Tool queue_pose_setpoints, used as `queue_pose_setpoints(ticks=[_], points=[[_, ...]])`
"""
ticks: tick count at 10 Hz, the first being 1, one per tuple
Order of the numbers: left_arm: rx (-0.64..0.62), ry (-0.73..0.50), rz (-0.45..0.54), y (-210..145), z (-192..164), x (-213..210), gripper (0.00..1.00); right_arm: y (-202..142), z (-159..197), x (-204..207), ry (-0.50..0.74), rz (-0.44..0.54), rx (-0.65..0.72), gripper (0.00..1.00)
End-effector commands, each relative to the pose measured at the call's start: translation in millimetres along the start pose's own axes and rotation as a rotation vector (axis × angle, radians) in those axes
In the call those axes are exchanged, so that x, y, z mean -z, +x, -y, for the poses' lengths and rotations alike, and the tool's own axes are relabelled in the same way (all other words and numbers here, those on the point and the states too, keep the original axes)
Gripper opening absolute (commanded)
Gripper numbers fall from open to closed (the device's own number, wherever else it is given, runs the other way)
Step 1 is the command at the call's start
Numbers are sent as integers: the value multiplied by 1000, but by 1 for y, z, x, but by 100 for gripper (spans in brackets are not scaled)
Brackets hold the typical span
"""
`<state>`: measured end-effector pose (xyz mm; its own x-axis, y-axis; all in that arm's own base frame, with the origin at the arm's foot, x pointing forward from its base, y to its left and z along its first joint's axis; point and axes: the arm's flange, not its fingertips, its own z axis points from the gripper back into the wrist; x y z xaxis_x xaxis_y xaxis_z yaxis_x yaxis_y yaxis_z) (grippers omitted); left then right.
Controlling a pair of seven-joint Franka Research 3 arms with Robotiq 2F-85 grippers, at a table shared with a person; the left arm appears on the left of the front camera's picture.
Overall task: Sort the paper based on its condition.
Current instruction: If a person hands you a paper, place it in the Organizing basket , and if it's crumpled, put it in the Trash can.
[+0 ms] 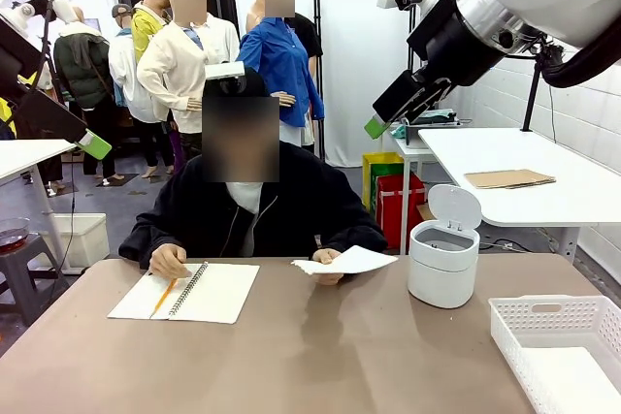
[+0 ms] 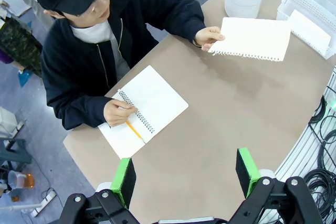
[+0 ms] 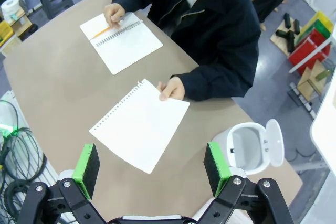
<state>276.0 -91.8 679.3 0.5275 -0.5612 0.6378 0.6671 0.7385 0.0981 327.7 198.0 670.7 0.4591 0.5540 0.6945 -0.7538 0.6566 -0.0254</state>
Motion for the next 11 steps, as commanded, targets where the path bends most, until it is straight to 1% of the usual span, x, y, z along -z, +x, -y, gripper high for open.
queue_pose_setpoints(ticks=[1,2,3,4,5,8,9,11], points=[[1,0,-2,-1,0,-1,100,0,0,0,0,0,0,100],[1,0,-2,-1,0,-1,100,-6,1,4,-16,-26,12,100],[1,0,-2,-1,0,-1,100,-10,1,5,-14,-43,116,100],[1,0,-2,-1,0,-1,100,-19,2,6,-44,-119,247,100],[1,0,-2,-1,0,-1,100,-30,-1,6,-49,-186,374,100],[1,0,-2,-1,0,-1,100,-52,-16,5,-161,-331,600,100],[1,0,-2,-1,0,-1,100,-59,-21,6,-177,-356,703,100],[1,0,-2,-1,0,-1,100,-80,-38,12,-205,-450,877,100]])
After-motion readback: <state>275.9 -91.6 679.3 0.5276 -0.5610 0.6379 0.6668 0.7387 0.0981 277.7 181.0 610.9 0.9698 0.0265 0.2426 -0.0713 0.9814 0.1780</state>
